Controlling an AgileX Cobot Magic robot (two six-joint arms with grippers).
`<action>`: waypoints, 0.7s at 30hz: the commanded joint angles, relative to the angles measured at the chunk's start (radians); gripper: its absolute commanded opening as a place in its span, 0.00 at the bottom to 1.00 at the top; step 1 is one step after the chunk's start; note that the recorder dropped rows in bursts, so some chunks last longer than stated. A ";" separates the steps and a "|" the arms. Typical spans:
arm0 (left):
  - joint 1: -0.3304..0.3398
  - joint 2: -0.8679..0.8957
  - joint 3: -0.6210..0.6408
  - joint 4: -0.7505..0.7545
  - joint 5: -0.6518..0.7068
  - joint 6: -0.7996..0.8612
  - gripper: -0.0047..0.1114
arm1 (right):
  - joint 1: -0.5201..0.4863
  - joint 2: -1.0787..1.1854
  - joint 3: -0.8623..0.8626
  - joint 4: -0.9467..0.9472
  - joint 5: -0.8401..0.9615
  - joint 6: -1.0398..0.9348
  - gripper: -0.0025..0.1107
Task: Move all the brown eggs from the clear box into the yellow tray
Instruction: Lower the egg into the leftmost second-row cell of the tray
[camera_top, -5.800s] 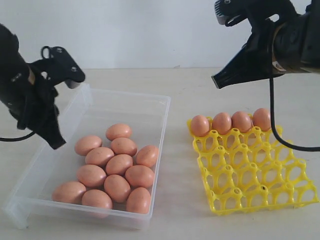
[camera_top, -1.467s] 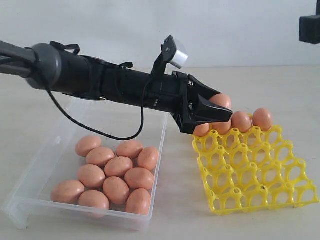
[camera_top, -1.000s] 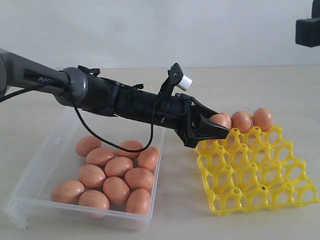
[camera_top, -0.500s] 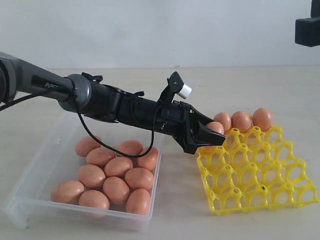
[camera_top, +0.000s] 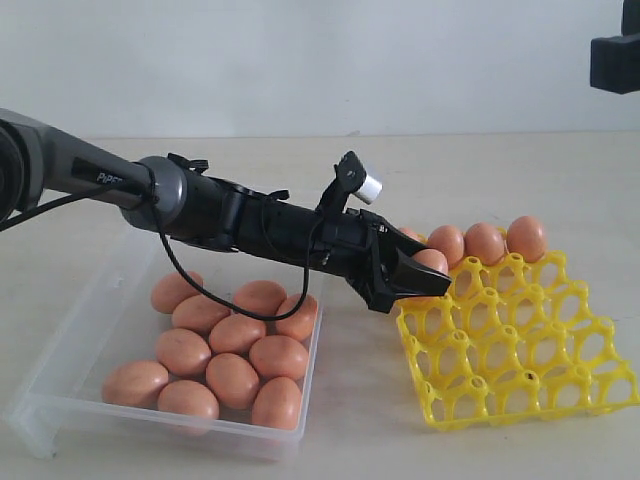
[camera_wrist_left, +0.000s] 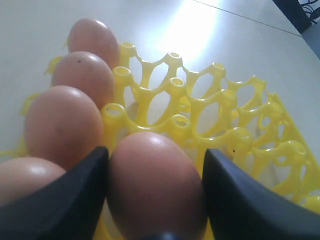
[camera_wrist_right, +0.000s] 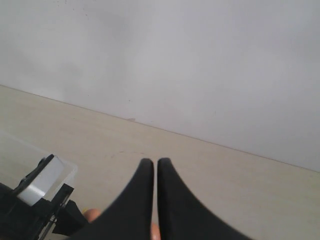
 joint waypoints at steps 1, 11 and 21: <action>-0.004 0.005 -0.005 0.001 0.007 0.021 0.07 | 0.001 -0.004 0.004 -0.005 -0.004 -0.007 0.02; -0.004 0.005 -0.007 0.001 0.023 0.023 0.07 | 0.001 -0.004 0.004 0.001 -0.004 -0.009 0.02; -0.004 0.005 -0.007 0.001 -0.001 0.023 0.40 | 0.001 -0.004 0.004 0.003 -0.004 -0.009 0.02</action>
